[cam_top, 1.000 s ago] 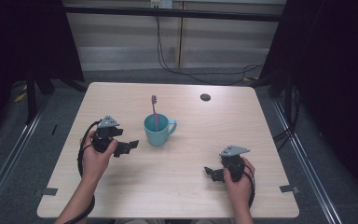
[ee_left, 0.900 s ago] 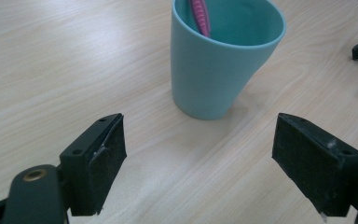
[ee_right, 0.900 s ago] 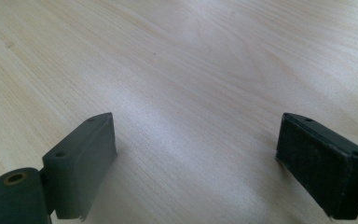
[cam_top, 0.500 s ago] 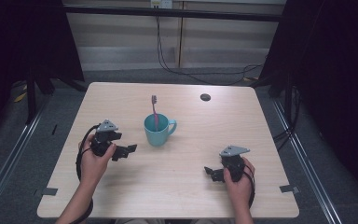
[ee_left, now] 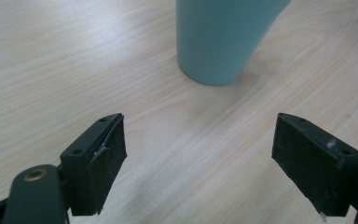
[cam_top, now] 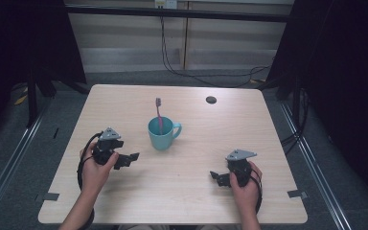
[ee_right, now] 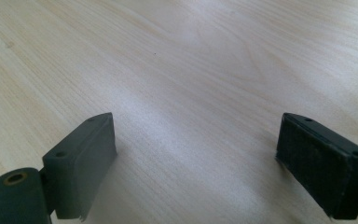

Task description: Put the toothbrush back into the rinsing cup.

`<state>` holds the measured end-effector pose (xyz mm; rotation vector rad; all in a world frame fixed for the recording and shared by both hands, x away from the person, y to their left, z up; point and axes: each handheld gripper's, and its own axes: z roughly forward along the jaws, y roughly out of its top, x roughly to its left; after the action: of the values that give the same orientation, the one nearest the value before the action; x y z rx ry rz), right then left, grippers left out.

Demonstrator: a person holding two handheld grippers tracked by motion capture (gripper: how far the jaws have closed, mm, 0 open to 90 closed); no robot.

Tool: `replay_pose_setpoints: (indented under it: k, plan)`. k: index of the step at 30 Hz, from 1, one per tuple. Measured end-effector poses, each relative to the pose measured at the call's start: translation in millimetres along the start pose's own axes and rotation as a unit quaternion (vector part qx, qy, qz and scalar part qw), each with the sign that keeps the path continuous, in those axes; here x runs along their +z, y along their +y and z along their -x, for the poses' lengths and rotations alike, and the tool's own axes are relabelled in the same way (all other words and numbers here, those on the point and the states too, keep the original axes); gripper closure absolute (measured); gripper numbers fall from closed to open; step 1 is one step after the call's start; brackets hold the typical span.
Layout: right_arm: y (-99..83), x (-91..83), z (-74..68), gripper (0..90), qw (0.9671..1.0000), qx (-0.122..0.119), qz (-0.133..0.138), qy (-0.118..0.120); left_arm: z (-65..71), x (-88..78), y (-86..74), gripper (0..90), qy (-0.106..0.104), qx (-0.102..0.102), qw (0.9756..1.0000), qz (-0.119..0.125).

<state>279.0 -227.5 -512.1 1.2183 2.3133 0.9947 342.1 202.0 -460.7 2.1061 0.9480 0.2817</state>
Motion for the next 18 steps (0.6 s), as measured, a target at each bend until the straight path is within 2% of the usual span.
replay_pose_setpoints:
  k: [8, 10, 13, 18]
  plan:
    - [0.0, 0.0, -0.1, 11.2, 1.0, 0.0, 0.0, 0.0, -3.3, 3.0, -12.8, 17.6, 0.0, -0.006, 1.0, -0.008]
    - [0.0, 0.0, -0.1, 11.2, 1.0, 0.001, 0.0, 0.0, -4.5, 3.2, -15.4, 17.6, 0.002, 0.001, 0.9999, -0.014]
    - [0.0, 0.0, -0.1, 11.2, 1.0, 0.0, 0.0, 0.0, -4.5, 4.9, -19.8, 17.6, 0.001, -0.003, 0.9999, -0.016]
    - [0.0, 0.0, -0.2, 11.2, 1.0, 0.001, 0.0, 0.0, -5.1, 8.4, -28.0, 17.5, 0.005, 0.004, 0.9996, -0.027]
